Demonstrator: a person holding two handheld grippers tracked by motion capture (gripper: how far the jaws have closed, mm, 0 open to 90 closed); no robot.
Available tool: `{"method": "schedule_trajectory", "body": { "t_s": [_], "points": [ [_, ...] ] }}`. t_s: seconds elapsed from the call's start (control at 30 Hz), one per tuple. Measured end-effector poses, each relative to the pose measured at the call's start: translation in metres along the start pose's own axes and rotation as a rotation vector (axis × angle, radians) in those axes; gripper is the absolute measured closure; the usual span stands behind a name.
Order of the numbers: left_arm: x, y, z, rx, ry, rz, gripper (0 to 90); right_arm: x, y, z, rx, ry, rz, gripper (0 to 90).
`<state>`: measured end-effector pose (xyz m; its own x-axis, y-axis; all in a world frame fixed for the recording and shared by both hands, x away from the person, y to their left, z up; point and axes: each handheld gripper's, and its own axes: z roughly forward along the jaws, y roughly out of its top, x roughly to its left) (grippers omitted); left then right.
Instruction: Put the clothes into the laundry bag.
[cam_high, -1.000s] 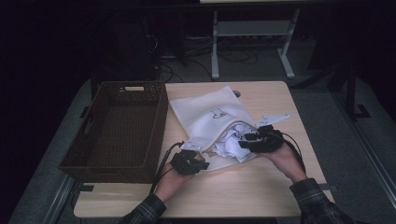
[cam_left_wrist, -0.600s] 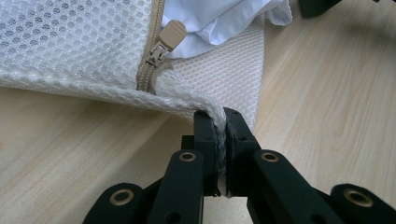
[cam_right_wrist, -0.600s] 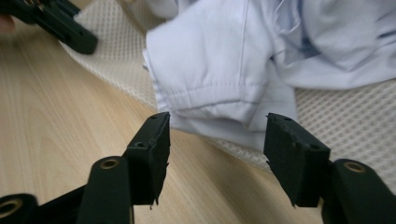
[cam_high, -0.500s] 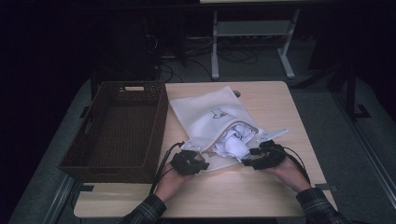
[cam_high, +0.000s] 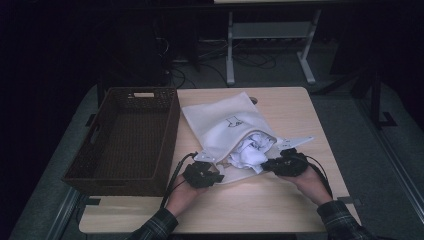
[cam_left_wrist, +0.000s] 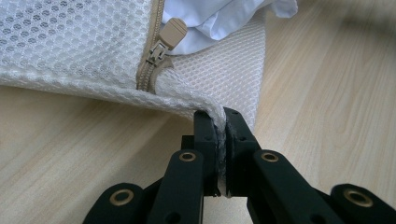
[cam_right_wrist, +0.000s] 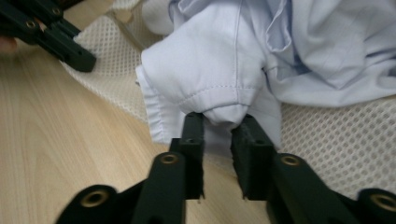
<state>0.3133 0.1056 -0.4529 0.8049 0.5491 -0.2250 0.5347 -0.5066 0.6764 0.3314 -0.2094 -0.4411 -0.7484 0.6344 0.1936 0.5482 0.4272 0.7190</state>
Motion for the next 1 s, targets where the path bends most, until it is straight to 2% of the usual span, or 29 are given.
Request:
{"method": "schedule_trajectory", "body": {
  "t_s": [0.03, 0.07, 0.13, 0.37, 0.4, 0.63, 0.83, 1.0],
  "points": [
    [0.0, 0.0, 0.0, 0.0, 0.0, 0.0, 85.6, 0.0, 0.0, 0.0, 0.0, 0.0, 0.0, 80.1],
    [0.0, 0.0, 0.0, 0.004, 0.001, 0.003, 85.6, 0.0, 0.002, -0.002, -0.017, -0.009, -0.009, 85.5],
    [0.0, 0.0, 0.0, 0.005, 0.002, 0.003, 85.6, 0.0, 0.004, -0.003, -0.032, -0.014, -0.008, 87.4],
    [0.0, 0.0, 0.001, 0.011, -0.002, 0.004, 85.7, -0.001, 0.015, -0.004, -0.073, -0.006, 0.003, 88.3],
    [-0.001, 0.0, 0.001, 0.011, -0.001, 0.004, 85.7, -0.001, 0.023, -0.003, -0.08, -0.026, -0.02, 88.5],
    [-0.002, 0.0, 0.002, 0.02, -0.004, 0.009, 85.7, 0.0, 0.044, 0.007, -0.116, -0.035, -0.028, 88.7],
    [-0.003, 0.0, 0.003, 0.023, -0.005, 0.017, 85.8, 0.001, 0.061, 0.024, -0.108, -0.031, -0.036, 88.8],
    [-0.003, 0.0, 0.003, 0.024, -0.005, 0.018, 85.8, 0.006, 0.069, 0.047, -0.058, -0.021, -0.069, 88.8]
  ]
}}
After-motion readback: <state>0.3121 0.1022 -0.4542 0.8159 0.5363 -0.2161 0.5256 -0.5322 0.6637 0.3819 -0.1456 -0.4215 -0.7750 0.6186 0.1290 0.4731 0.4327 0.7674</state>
